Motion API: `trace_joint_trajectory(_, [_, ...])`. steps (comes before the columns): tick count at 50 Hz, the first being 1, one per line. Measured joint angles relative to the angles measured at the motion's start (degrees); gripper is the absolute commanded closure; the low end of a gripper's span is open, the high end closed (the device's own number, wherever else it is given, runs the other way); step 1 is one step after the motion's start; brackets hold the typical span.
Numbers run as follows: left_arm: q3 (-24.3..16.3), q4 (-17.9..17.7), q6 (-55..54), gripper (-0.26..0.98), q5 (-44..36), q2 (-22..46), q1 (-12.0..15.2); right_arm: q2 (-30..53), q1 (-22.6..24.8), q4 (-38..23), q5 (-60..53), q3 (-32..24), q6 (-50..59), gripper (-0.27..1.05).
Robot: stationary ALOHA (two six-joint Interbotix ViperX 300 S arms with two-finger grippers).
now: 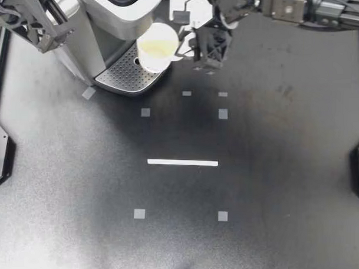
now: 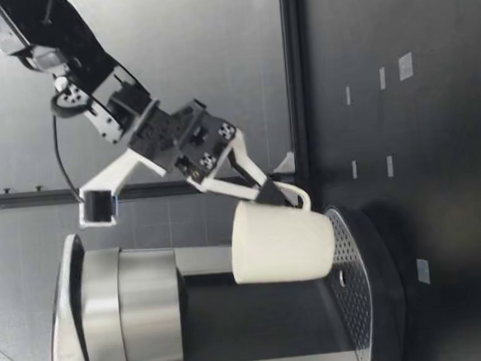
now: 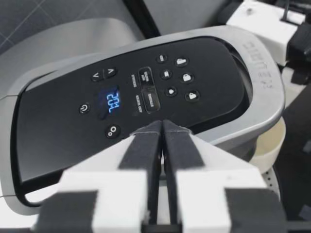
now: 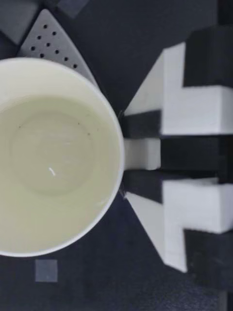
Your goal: Place the coffee capsule inside the capsule container, then place the cup onto the center of the cup tray.
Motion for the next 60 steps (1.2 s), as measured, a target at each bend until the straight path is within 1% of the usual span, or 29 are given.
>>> trace_joint_trajectory(18, [0.35,0.00,0.00,0.65,-0.09,-0.44,0.00,3.08,0.70,0.00,0.00,-3.52,0.18,0.72])
trace_joint_trajectory(30, [0.70,0.00,0.00,0.65,0.00,-0.79,0.00,4.04,0.79,0.00,0.09,-4.39,0.26,0.72])
trace_joint_trajectory(37, [0.79,0.00,0.09,0.65,0.00,-0.79,0.00,4.04,0.79,0.00,0.09,-4.48,0.18,0.70])
trace_joint_trajectory(42, [0.79,0.00,0.00,0.65,0.00,-0.79,0.00,4.04,0.79,0.00,0.09,-4.48,0.18,0.62])
trace_joint_trajectory(54, [0.79,-0.09,-0.09,0.65,0.00,-0.88,0.00,4.04,0.79,0.00,0.00,-4.57,1.23,0.22])
trace_joint_trajectory(57, [0.79,-0.09,-0.35,0.65,0.00,-0.79,-0.09,4.04,0.79,0.00,0.00,-4.57,1.32,0.17])
trace_joint_trajectory(60, [0.88,-0.09,-0.44,0.65,0.00,-0.88,-0.09,4.04,0.79,0.00,0.09,-4.57,1.41,0.17])
